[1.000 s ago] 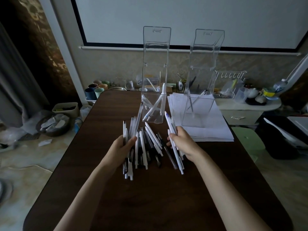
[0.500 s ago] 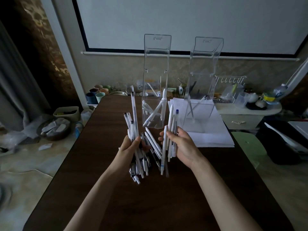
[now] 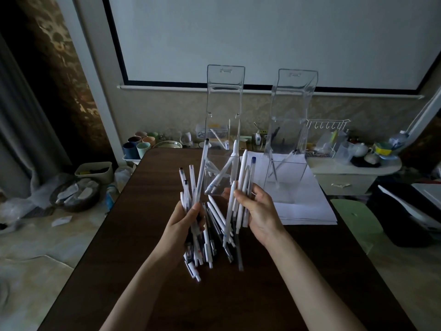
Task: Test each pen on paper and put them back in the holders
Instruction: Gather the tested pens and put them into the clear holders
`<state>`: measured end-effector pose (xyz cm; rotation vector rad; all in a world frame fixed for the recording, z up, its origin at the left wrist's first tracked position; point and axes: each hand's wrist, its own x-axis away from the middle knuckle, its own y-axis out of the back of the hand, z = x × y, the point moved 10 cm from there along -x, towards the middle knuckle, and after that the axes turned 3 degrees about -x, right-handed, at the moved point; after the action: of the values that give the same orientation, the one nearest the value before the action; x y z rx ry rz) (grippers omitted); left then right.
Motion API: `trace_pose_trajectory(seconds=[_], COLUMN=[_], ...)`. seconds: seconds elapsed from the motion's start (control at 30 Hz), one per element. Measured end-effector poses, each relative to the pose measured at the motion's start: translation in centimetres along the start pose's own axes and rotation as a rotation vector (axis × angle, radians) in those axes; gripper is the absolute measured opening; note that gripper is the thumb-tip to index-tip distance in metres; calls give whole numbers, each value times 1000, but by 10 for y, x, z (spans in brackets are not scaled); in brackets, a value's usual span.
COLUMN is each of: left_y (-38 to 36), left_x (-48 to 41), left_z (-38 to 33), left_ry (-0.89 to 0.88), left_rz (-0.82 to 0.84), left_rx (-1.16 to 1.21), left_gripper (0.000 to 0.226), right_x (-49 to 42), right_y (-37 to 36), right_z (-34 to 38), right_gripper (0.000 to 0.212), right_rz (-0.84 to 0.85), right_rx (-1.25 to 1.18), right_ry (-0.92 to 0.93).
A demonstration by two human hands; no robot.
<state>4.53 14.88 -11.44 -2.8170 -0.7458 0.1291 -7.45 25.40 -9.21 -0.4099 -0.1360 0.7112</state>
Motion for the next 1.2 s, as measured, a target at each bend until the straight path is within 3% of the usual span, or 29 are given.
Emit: trace_pose_trajectory(seconds=[0.2,0.5,0.7,0.8,0.97,1.1,1.2], left_y=[0,-19,-33,-22,6,-2,-20], left_x=[-5,0,9,5,-6,-17,-26], left_z=[3,16,18,11,-15,-42,-52], left_ry=[18,96,116,59,-39,-111,-127], left_rz=[-40,99,222,139,-73,-58,35], left_rx=[21,17,-56,-31,-25,-24,8], left_gripper=[14,27,22,22,21,14,17], right_x=[-4,1,-1,-1,-11,-18,-25], right_y=[-3,-6,-10,-4,0,12,50], right_z=[5,-13,-7,-2,53,139,180], right_gripper=[18,7,13,13,11,15,17], right_rz=[5,-33,-111,-153,-178,-306,-485], right_rx=[31,174,91,29,36,177,185], right_ry=[-8,-123,-123,-118,129,486,599])
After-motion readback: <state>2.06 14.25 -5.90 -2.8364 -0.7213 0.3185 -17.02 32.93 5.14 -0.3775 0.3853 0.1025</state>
